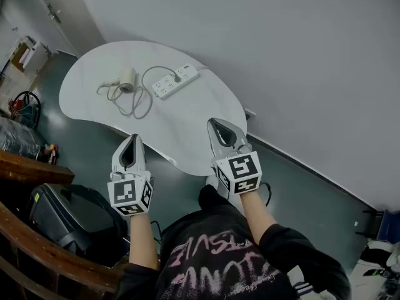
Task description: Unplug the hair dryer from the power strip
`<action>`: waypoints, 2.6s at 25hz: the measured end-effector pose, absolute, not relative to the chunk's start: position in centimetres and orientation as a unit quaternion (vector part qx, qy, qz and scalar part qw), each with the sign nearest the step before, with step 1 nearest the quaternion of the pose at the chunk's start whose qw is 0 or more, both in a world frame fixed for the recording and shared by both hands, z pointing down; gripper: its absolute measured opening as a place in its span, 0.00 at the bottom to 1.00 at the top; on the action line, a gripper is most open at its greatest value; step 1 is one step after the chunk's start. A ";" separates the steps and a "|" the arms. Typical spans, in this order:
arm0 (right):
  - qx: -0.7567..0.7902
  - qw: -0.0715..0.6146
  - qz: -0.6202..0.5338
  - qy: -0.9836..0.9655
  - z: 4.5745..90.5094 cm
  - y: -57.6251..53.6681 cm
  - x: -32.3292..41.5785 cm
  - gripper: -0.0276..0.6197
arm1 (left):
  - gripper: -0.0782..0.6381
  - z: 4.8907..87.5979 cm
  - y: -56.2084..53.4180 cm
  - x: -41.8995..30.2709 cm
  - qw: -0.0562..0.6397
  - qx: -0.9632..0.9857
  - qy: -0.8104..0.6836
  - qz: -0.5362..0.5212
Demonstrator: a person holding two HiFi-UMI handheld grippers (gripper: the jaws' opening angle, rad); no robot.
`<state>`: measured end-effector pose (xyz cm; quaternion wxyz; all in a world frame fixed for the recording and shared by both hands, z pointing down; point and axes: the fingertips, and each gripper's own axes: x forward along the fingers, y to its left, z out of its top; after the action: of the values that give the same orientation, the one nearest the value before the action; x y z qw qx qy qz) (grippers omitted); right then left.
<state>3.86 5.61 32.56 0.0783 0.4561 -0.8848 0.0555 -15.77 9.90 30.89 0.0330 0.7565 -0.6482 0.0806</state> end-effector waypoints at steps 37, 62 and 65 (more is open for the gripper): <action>0.401 0.095 0.084 -0.907 34.7 -9.3 1.4 0.07 | 0.11 31.9 -3.4 -17.6 0.057 0.718 -0.684 0.116; 0.451 0.145 0.121 -0.872 40.2 -13.8 -0.6 0.07 | 0.11 38.4 -10.8 -20.0 0.113 0.763 -0.624 0.127; 0.450 0.150 0.122 -0.872 40.6 -14.4 -1.0 0.07 | 0.11 39.0 -11.5 -20.1 0.118 0.765 -0.621 0.128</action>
<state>-1.03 -14.41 40.65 0.1501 0.4500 -0.8719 0.1217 -20.12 -11.45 38.98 0.1182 0.7645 -0.6206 0.1277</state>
